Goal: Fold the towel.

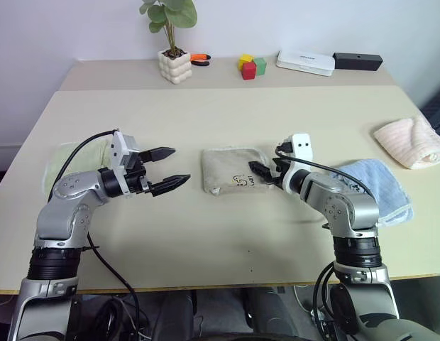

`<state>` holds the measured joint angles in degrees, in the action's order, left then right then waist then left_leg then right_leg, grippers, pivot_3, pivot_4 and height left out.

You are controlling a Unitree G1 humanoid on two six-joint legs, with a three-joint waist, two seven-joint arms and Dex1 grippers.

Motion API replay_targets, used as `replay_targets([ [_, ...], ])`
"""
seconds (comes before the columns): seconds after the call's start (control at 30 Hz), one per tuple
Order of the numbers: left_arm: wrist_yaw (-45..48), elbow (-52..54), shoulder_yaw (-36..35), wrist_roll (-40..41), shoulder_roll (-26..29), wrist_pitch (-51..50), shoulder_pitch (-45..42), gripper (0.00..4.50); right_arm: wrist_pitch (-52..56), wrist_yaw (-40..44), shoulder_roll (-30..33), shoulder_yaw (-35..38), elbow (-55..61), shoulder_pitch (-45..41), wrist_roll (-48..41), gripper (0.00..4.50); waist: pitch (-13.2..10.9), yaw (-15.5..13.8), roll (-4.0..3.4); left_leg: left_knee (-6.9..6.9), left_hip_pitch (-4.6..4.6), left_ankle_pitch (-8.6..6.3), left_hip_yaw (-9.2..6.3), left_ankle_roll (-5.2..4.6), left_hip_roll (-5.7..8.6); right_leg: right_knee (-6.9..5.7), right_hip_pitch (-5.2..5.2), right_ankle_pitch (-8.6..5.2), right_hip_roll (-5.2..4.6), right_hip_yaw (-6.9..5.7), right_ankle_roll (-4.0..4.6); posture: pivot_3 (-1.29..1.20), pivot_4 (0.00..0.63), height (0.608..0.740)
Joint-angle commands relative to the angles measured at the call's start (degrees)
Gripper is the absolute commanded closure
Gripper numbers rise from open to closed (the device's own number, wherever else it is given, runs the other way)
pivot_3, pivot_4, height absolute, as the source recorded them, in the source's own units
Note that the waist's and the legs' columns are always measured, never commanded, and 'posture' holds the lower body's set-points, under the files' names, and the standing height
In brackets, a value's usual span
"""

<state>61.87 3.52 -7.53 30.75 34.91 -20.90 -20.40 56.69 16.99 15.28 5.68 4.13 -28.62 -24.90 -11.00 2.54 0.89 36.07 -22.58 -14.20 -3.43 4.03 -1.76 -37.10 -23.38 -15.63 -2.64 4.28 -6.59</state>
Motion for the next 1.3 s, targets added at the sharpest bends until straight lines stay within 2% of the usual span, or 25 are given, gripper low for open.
replay_targets([
  [0.03, -1.86, 4.46, -1.95, 2.31, 0.09, -0.88, 1.25, 0.0, 2.46, 2.57, 1.32, -0.63, -0.18, -1.23, -1.52, 0.07, 0.0, 0.03, 0.0, 0.0, 0.0, 0.0, 0.0, 0.0, 0.0, 0.0, 0.0, 0.0, 0.0, 0.0, 0.0, 0.0, 0.15, 0.74],
  [0.17, -3.67, 6.36, -1.59, 2.28, -0.6, -0.49, 2.36, 0.0, 8.87, 4.23, 0.55, 1.47, -1.07, -1.68, -5.25, 0.07, 0.0, 0.08, 0.0, -0.01, 0.02, -0.01, -0.01, -0.01, -0.03, -0.01, 0.0, 0.0, 0.04, 0.0, 0.0, 0.0, 0.15, 0.74],
  [0.23, -4.43, 6.6, -1.51, 2.17, -1.02, -0.18, 2.57, 0.0, 10.75, 3.68, -1.87, 4.81, -3.94, -2.84, -7.61, 0.59, 0.02, 0.18, 0.03, -0.01, 0.04, -0.01, 0.0, -0.01, -0.04, -0.01, 0.01, 0.0, 0.05, 0.0, 0.0, 0.0, 0.15, 0.74],
  [0.27, -4.67, 6.69, -1.45, 2.14, -1.16, -0.07, 2.69, 0.0, 11.57, 3.87, -2.48, 5.56, -4.64, -3.18, -8.39, 0.91, 0.02, 0.21, 0.03, 0.0, 0.05, -0.01, 0.0, -0.01, -0.04, -0.01, 0.02, 0.0, 0.05, 0.0, 0.0, 0.0, 0.15, 0.74],
  [0.33, -5.34, 7.32, -1.15, 2.13, -1.52, -0.21, 2.89, 0.0, 12.7, 4.37, -2.62, 6.33, -4.83, -3.32, -9.29, 1.85, 0.02, 0.23, 0.03, -0.02, 0.05, -0.01, 0.0, -0.01, -0.04, -0.01, 0.02, 0.0, 0.06, 0.01, 0.0, 0.0, 0.15, 0.74],
  [0.5, -6.59, 5.91, -0.29, 1.49, -3.21, 0.5, 1.87, 0.0, 16.71, 1.44, -6.5, 14.5, -6.08, -5.03, -14.13, 4.42, 0.01, 0.2, 0.01, -0.03, 0.04, -0.01, 0.0, -0.02, -0.05, -0.01, 0.01, 0.0, 0.07, 0.01, 0.0, 0.0, 0.15, 0.74],
  [0.8, -4.64, -1.15, 4.92, -0.86, -8.4, 3.75, -4.39, 0.0, 17.22, -10.77, -8.3, 32.75, 0.59, -7.8, -23.12, 4.47, -0.01, -0.06, -0.01, 0.03, -0.07, -0.01, 0.0, -0.02, -0.01, 0.01, -0.03, 0.01, 0.03, -0.02, -0.01, 0.0, 0.15, 0.74],
  [0.93, -0.61, -11.24, 7.65, -2.44, -12.03, 7.57, -10.64, 0.0, 14.0, -23.95, -8.24, 45.73, 8.7, -8.61, -29.66, 4.47, -0.02, -0.26, -0.03, 0.01, -0.11, -0.01, -0.03, -0.02, -0.01, 0.01, -0.06, 0.01, 0.04, -0.06, -0.01, 0.0, 0.15, 0.74],
  [1.03, 2.2, -17.79, 9.15, -3.61, -14.79, 10.28, -14.65, 0.0, 13.06, -31.9, -6.97, 51.59, 13.92, -7.59, -37.18, 4.47, -0.03, -0.14, -0.05, 0.02, -0.19, -0.01, -0.03, -0.03, 0.0, 0.03, -0.09, 0.01, 0.02, -0.06, -0.01, 0.0, 0.15, 0.74],
  [1.17, 5.18, -25.48, 10.14, -4.92, -18.88, 13.87, -19.15, 0.0, 9.56, -42.59, -3.94, 54.94, 19.04, -4.11, -48.19, 4.47, -0.03, 0.04, -0.05, 0.01, -0.26, -0.01, -0.04, -0.04, -0.01, 0.02, -0.16, 0.01, 0.03, -0.06, -0.01, 0.0, 0.15, 0.74],
  [1.3, 7.05, -29.95, 10.69, -5.52, -22.32, 15.57, -21.48, 0.0, 3.41, -52.1, -1.02, 53.78, 22.53, 2.43, -59.16, 4.47, -0.02, 0.08, -0.09, 0.01, -0.24, -0.03, -0.02, -0.08, -0.01, 0.02, -0.16, 0.0, 0.05, -0.03, -0.01, 0.0, 0.15, 0.74],
])
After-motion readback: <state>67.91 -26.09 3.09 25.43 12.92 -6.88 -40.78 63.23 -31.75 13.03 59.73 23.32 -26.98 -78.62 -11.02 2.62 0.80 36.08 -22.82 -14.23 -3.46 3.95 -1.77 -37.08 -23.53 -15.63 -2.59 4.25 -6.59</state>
